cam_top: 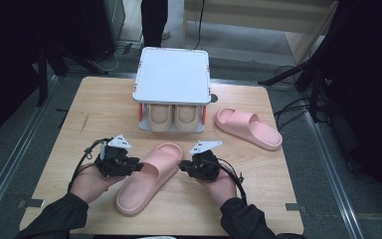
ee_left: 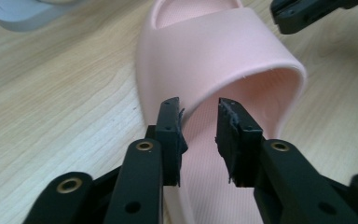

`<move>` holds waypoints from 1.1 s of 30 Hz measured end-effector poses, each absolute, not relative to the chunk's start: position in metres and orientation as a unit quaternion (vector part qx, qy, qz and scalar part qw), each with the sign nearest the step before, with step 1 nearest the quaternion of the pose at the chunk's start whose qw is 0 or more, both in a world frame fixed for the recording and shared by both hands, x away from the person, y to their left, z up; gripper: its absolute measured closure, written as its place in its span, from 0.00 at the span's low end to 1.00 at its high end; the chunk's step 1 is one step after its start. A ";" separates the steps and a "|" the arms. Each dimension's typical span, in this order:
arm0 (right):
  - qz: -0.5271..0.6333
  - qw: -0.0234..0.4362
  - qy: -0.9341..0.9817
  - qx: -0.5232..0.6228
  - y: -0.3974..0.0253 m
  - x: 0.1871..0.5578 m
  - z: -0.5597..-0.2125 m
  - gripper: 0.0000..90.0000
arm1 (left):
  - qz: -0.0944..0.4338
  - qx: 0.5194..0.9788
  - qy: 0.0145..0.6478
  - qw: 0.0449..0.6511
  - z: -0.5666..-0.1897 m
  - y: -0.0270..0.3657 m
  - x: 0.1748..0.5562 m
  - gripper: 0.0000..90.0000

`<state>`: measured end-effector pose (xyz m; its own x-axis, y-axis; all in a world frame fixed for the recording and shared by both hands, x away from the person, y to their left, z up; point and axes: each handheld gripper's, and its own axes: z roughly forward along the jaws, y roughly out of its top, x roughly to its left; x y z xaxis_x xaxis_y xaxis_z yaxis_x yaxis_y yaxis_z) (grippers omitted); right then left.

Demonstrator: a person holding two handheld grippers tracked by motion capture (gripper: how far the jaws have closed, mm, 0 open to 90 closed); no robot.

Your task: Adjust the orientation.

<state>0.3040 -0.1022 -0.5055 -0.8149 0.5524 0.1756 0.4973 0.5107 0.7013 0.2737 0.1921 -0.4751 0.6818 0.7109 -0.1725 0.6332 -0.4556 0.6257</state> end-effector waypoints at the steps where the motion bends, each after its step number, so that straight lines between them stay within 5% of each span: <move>1: 0.391 0.032 0.867 0.307 -0.102 0.304 -0.505 0.93 | 0.053 0.848 0.398 0.346 -0.475 0.195 0.274 0.82; 6: 0.389 0.012 0.865 0.315 -0.097 0.303 -0.508 0.94 | 0.048 0.846 0.417 0.330 -0.485 0.206 0.287 0.91; 13: 0.378 0.010 0.873 0.307 -0.088 0.305 -0.514 0.94 | 0.028 0.860 0.417 0.294 -0.503 0.198 0.297 0.92; 33: 0.386 0.034 0.863 0.324 -0.076 0.332 -0.517 0.90 | -0.006 0.849 0.424 0.317 -0.504 0.197 0.289 0.89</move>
<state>0.3315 -0.0764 -0.5168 -0.7883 0.5850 0.1906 0.5323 0.4930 0.6882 0.2892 0.1972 -0.5044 0.6407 0.7156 -0.2781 0.7229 -0.4403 0.5324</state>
